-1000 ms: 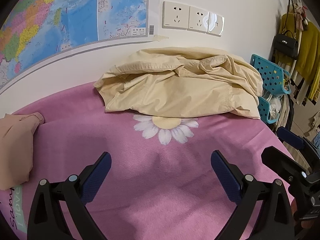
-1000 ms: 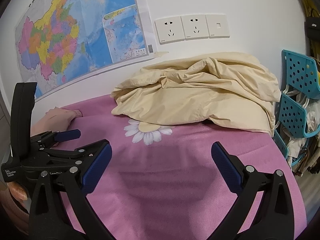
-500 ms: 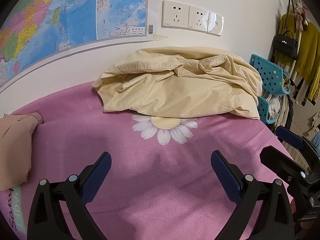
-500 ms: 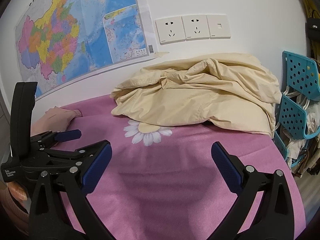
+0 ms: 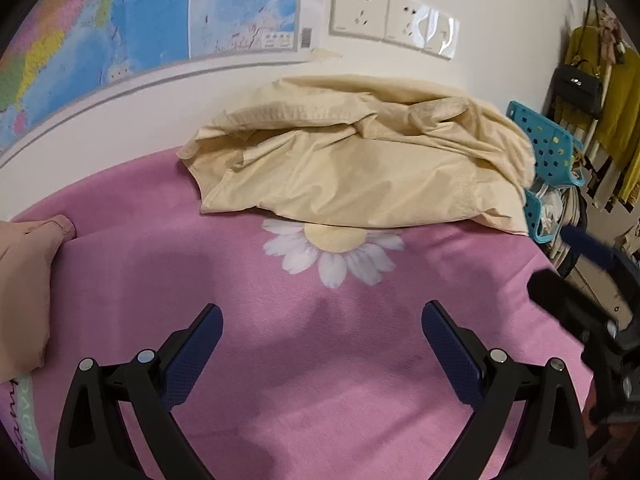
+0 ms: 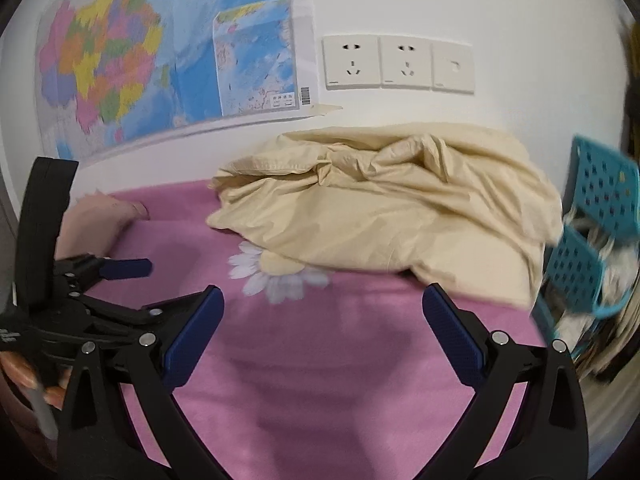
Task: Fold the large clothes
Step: 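Reach the right tool to the cream jacket and grasp its edge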
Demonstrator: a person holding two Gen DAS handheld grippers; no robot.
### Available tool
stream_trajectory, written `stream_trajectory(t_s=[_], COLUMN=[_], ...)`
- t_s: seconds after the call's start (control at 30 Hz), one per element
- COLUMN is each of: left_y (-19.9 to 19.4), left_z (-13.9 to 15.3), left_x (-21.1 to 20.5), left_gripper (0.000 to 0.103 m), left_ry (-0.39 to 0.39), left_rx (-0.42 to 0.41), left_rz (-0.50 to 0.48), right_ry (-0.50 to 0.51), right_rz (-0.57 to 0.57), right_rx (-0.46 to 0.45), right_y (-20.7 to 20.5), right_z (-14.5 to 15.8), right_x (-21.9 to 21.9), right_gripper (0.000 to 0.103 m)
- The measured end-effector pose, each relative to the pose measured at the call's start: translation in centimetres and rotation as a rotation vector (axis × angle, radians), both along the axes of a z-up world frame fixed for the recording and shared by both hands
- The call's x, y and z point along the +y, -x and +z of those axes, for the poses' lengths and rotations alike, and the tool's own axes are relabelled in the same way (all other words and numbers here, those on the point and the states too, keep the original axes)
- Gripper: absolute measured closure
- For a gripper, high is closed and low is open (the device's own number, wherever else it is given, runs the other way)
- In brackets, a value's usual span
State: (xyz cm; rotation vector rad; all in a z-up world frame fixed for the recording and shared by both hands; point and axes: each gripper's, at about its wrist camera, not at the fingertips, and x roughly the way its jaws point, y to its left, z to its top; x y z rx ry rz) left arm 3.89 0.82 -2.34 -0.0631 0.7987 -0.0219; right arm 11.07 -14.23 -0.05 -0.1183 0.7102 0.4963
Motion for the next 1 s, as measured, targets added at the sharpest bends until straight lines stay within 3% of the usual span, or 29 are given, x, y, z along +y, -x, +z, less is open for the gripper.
stream_trajectory(t_s=[0.33, 0.47, 0.53, 0.6, 0.7, 0.73, 0.77, 0.87, 0.9, 0.93, 0.97, 1.0], left_y=[-5.6, -7.0, -7.4, -7.7, -8.0, -8.1, -8.2, -8.5, -8.5, -8.6, -8.7, -8.7], left_z=[-2.2, -2.9, -3.2, -3.5, -4.1, -4.2, -4.3, -4.7, -4.7, -4.8, -4.9, -4.8], left_x=[3.3, 4.3, 4.6, 4.8, 5.4, 5.6, 5.8, 6.6, 6.7, 6.9, 7.1, 7.2], left_gripper=[0.007, 0.007, 0.007, 0.007, 0.007, 0.007, 0.007, 0.007, 0.007, 0.007, 0.007, 0.007], left_ry=[-0.015, -0.016, -0.019, -0.021, -0.014, -0.011, -0.007, 0.008, 0.016, 0.027, 0.033, 0.037], left_rx=[0.084, 0.087, 0.080, 0.082, 0.094, 0.096, 0.094, 0.097, 0.100, 0.107, 0.110, 0.109], left_rz=[0.076, 0.099, 0.108, 0.112, 0.110, 0.110, 0.114, 0.123, 0.124, 0.121, 0.119, 0.119], right_ry=[0.285, 0.338, 0.333, 0.371, 0.402, 0.402, 0.378, 0.306, 0.334, 0.367, 0.396, 0.419], right_rz=[0.113, 0.187, 0.258, 0.290, 0.313, 0.301, 0.299, 0.290, 0.305, 0.316, 0.335, 0.356], right_rx=[-0.111, -0.155, -0.127, -0.125, -0.102, -0.098, -0.077, -0.058, -0.077, -0.090, -0.112, -0.124], right_y=[-10.7, -13.4, -14.3, -15.1, -16.5, -17.0, -17.5, -17.9, -17.5, -17.3, -17.0, -16.9], right_z=[-0.7, -1.6, -2.3, -3.3, -3.7, -3.3, -2.6, -0.1, 0.3, 0.3, 0.0, -0.5], right_x=[6.5, 10.0, 11.9, 13.6, 14.4, 14.0, 13.4, 11.7, 11.8, 12.2, 12.7, 13.4], right_gripper=[0.006, 0.009, 0.012, 0.024, 0.058, 0.077, 0.080, 0.080, 0.075, 0.059, 0.052, 0.051])
